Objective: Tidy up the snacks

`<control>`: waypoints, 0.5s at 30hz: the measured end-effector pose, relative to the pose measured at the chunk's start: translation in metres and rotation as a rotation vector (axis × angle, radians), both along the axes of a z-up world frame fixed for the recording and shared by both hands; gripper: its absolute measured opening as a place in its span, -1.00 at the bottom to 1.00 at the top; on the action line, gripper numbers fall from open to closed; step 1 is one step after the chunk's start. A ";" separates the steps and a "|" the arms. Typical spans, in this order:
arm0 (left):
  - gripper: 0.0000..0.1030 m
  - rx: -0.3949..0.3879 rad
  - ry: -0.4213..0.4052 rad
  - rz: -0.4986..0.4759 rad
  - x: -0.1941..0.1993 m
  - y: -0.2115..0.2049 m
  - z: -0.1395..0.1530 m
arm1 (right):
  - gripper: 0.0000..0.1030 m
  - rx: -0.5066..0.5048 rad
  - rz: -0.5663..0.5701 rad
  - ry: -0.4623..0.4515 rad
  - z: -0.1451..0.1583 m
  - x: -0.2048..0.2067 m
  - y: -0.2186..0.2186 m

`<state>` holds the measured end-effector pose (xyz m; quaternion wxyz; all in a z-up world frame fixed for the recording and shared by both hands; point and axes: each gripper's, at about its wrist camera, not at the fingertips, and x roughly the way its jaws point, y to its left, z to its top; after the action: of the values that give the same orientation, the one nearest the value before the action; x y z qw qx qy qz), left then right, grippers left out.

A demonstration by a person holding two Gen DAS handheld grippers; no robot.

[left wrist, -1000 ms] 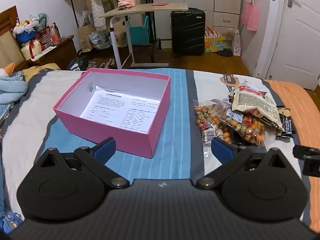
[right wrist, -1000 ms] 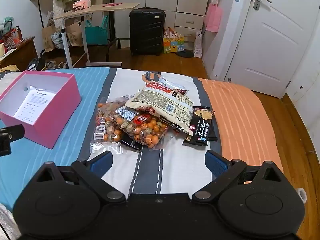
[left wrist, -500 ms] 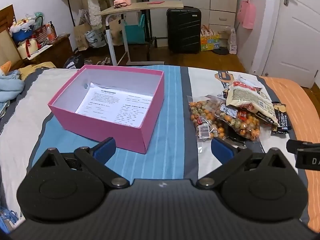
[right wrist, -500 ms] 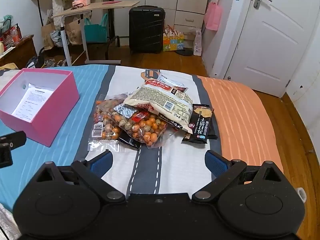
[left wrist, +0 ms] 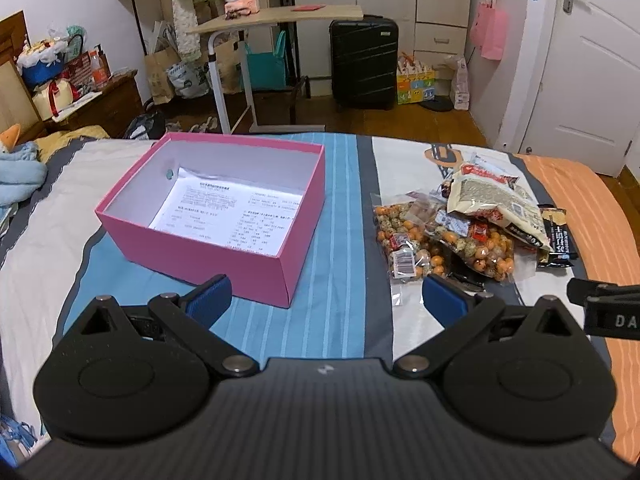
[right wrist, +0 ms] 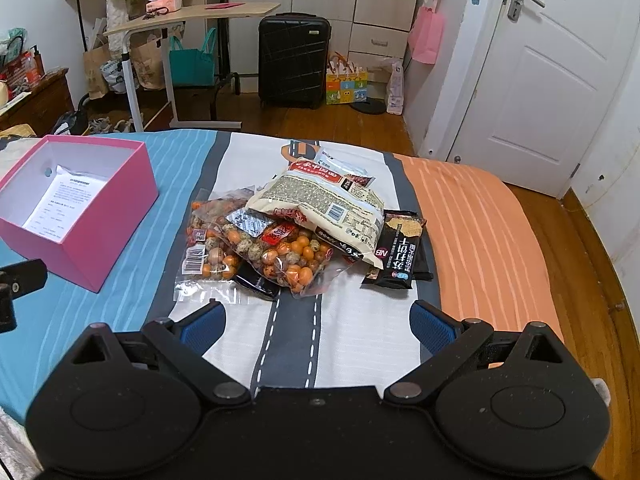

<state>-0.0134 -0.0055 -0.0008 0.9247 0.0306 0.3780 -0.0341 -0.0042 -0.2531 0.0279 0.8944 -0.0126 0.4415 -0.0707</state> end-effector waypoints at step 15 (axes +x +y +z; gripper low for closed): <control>1.00 -0.009 -0.008 0.008 -0.004 0.007 0.006 | 0.95 -0.006 -0.015 -0.013 0.005 -0.002 -0.008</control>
<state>-0.0175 0.0011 0.0048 0.9264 0.0250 0.3744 -0.0320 -0.0062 -0.2609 0.0332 0.8966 -0.0115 0.4356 -0.0786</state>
